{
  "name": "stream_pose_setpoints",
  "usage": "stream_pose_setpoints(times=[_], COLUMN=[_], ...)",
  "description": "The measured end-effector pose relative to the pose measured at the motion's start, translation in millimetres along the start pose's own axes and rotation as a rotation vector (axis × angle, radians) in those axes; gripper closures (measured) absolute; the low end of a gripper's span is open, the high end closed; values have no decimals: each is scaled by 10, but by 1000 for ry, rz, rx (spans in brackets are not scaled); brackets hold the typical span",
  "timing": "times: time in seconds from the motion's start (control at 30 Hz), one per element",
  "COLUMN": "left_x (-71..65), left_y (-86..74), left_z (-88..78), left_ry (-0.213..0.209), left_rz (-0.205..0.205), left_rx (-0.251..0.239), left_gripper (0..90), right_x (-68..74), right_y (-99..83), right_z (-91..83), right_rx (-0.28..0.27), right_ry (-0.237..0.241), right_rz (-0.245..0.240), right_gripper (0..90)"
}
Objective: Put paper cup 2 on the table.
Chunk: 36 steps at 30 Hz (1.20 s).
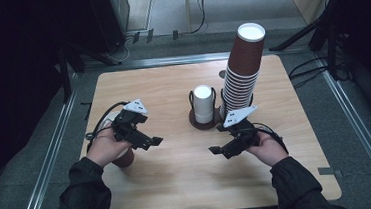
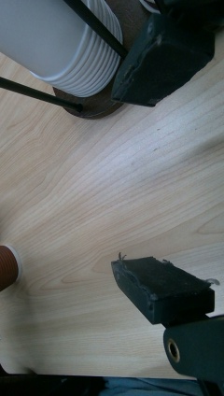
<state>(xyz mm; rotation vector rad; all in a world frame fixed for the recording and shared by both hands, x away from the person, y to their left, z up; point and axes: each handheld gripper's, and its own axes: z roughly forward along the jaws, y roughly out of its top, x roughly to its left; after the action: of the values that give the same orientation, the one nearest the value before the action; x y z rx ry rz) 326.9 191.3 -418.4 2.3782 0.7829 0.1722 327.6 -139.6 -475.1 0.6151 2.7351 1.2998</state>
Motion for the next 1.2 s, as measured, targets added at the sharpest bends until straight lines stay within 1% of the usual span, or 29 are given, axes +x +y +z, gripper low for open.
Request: stream_pose_setpoints(times=[0.13, 0.3, 0.37, 0.43, 0.6, 0.7, 0.73, 0.83, 0.9, 0.97, 1.03, 1.07, 1.2], left_x=[-83, -192, -235, -288, -359, -403, -422, -459, -475, -484, -498, -504, -503], left_y=[67, 140, 164, 188, 231, 249, 255, 254, 246, 231, 219, 211, 182], left_z=[112, 248, 300, 342, 422, 488, 512, 578, 629, 683, 722, 740, 766], left_ry=[-6, -1, 6, 26, 17, 3, 6, 1, 22, 1, -5, -5, -2], left_rz=[22, 45, 53, 62, 60, 68, 74, 58, 30, 14, 19, 27, 30], left_rx=[13, 19, 13, -7, -30, -18, -13, -31, -42, -45, -38, -26, -26], left_gripper=[12, 12, 12, 12, 12, 12, 12, 12, 12, 12, 12, 12, 12], right_x=[5, 5, 3, 4, 10, 12, 12, 12, 13, 14, 18, 19, 15], right_y=[-4, -9, -12, -14, -18, -20, -21, -22, -23, -24, -24, -25, -26], right_z=[-5, -11, -12, -11, -6, -4, -3, 0, 0, 4, 7, 8, 11], right_rx=[1, 3, 3, 4, 8, 9, 10, 12, 15, 17, 18, 18, 20], right_ry=[-2, -3, -4, -5, -5, -6, -7, -8, -6, -6, -6, -5, -3], right_rz=[-3, -3, -5, -6, -9, -13, -14, -18, -19, -23, -29, -33, -35], right_gripper=[160, 160, 160, 160, 160, 160, 160, 161, 160, 160, 161, 161, 161])
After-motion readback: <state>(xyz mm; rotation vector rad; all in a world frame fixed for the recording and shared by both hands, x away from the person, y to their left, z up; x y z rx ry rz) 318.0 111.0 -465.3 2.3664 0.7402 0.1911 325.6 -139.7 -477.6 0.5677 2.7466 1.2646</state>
